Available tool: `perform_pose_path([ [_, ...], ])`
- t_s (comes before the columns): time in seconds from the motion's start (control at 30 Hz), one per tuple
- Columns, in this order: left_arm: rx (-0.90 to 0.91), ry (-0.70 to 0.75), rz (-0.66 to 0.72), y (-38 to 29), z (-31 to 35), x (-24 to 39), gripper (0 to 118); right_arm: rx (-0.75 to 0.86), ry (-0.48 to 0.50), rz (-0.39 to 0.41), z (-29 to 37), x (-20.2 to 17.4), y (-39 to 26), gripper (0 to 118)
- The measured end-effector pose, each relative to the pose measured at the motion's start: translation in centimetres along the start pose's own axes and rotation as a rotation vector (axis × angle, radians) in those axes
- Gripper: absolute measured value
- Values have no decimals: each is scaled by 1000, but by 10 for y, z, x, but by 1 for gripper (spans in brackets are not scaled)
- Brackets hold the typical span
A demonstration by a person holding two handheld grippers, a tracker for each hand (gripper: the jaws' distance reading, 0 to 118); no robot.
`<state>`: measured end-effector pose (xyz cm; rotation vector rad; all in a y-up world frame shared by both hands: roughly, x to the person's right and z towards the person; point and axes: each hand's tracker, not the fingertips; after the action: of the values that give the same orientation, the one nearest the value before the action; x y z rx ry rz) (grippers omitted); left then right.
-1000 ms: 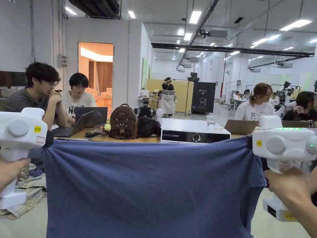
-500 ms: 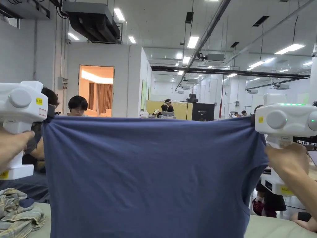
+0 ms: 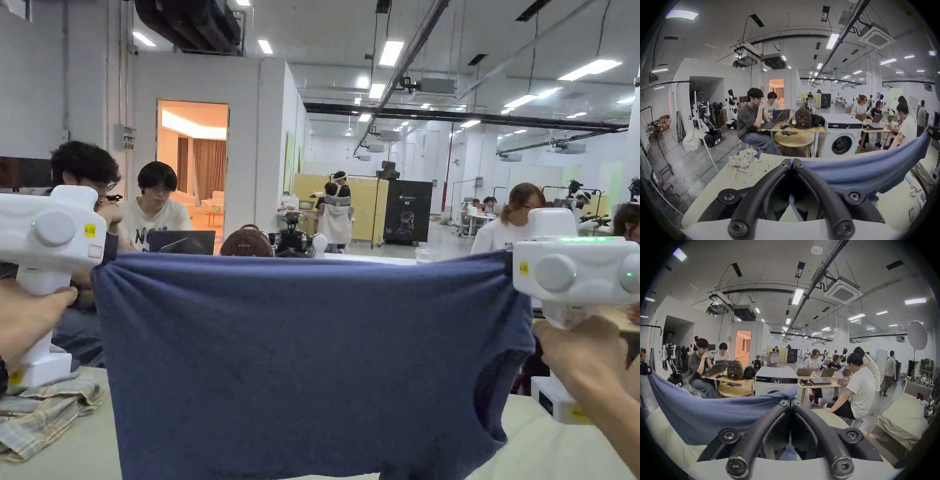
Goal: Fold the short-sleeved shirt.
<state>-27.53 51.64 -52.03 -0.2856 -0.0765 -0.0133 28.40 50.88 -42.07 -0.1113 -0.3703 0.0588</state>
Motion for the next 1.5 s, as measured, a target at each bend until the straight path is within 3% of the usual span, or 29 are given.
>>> perform_pose_path([
  [0.33, -73, -49, -3, -124, 67, -6, 0, -96, -20, 73, 91, 16, -99, 0],
  [0.6, -92, -83, -3, -193, 130, -9, 0, -179, -10, 95, 165, 32, -167, 0],
  [0.73, -172, -111, 14, -238, 153, -17, 0, -271, 20, 67, 190, 38, -213, 0],
  [1.07, -408, -120, 30, -345, 180, -34, 0, -543, 87, 87, 224, 43, -311, 0],
  [1.2, -520, -125, 23, -380, 182, -37, 0, -673, 110, 141, 227, 43, -344, 0],
  [1.33, -645, -139, -45, -413, 166, -35, 0, -802, 137, 174, 214, 39, -381, 0],
  [1.5, -770, -144, -27, -436, 137, -38, 0, -897, 122, 197, 197, 35, -412, 0],
])
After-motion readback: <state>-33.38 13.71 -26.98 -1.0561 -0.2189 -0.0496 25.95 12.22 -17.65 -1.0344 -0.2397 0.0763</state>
